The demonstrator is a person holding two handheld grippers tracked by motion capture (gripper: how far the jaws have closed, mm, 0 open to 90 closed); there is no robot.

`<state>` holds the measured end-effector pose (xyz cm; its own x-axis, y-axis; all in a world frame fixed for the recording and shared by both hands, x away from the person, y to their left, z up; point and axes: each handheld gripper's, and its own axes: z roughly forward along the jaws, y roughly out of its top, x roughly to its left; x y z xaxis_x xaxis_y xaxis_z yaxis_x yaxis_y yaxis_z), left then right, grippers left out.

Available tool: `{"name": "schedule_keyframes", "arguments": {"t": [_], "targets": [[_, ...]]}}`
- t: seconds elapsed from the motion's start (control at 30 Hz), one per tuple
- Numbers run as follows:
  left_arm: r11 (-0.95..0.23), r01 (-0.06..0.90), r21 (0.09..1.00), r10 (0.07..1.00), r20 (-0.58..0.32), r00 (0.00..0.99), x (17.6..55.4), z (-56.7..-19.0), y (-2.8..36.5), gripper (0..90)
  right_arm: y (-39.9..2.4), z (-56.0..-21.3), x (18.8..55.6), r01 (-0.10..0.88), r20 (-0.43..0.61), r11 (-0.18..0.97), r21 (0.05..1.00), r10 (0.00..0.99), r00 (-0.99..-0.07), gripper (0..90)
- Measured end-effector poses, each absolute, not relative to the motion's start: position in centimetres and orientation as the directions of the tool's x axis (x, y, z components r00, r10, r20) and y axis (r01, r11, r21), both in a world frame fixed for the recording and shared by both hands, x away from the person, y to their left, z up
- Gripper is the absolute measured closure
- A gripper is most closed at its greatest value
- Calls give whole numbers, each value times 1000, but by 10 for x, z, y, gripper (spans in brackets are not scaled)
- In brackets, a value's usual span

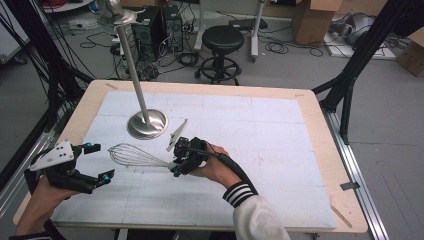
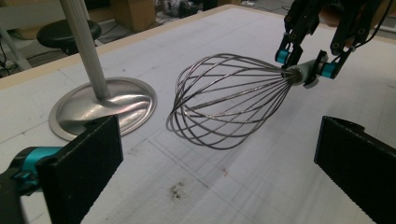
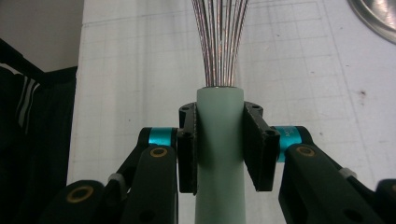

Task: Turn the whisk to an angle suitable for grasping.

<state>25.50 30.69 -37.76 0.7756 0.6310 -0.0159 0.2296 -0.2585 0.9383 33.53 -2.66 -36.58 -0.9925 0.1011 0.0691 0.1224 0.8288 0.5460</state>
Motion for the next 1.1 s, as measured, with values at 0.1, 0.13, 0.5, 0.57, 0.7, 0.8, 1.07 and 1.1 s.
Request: {"name": "schedule_keyframes", "arguments": {"t": [0.1, 0.13, 0.5, 0.57, 0.7, 0.8, 1.07, 1.1], "targets": [[-259, 229, 938, 631, -15, 775, 255, -378, 306, 18, -22, -373, 335, 128, 71, 838, 530, 107, -992, 694], [-260, 229, 938, 631, -15, 775, 255, -378, 306, 17, -21, -376, 336, 126, 67, 839, 529, 106, -992, 694], [-265, 229, 936, 630, -12, 777, 255, -378, 304, 17, -7, -392, 334, 151, 49, 857, 493, 146, -988, 693], [-266, 229, 936, 629, -11, 777, 254, -378, 304, 17, -6, -394, 333, 152, 44, 856, 494, 150, -988, 693], [-271, 230, 935, 628, -9, 778, 255, -378, 304, 17, -1, -398, 333, 147, 50, 855, 497, 140, -989, 692], [-269, 233, 935, 629, -13, 777, 254, -378, 303, 17, 1, -400, 333, 139, 54, 861, 490, 129, -990, 691], [-274, 233, 933, 626, -11, 780, 255, -379, 302, 17, 6, -405, 332, 130, 54, 873, 470, 119, -991, 690], [-274, 233, 933, 626, -11, 780, 255, -379, 302, 17, 6, -406, 331, 129, 57, 872, 472, 116, -992, 690]]}}
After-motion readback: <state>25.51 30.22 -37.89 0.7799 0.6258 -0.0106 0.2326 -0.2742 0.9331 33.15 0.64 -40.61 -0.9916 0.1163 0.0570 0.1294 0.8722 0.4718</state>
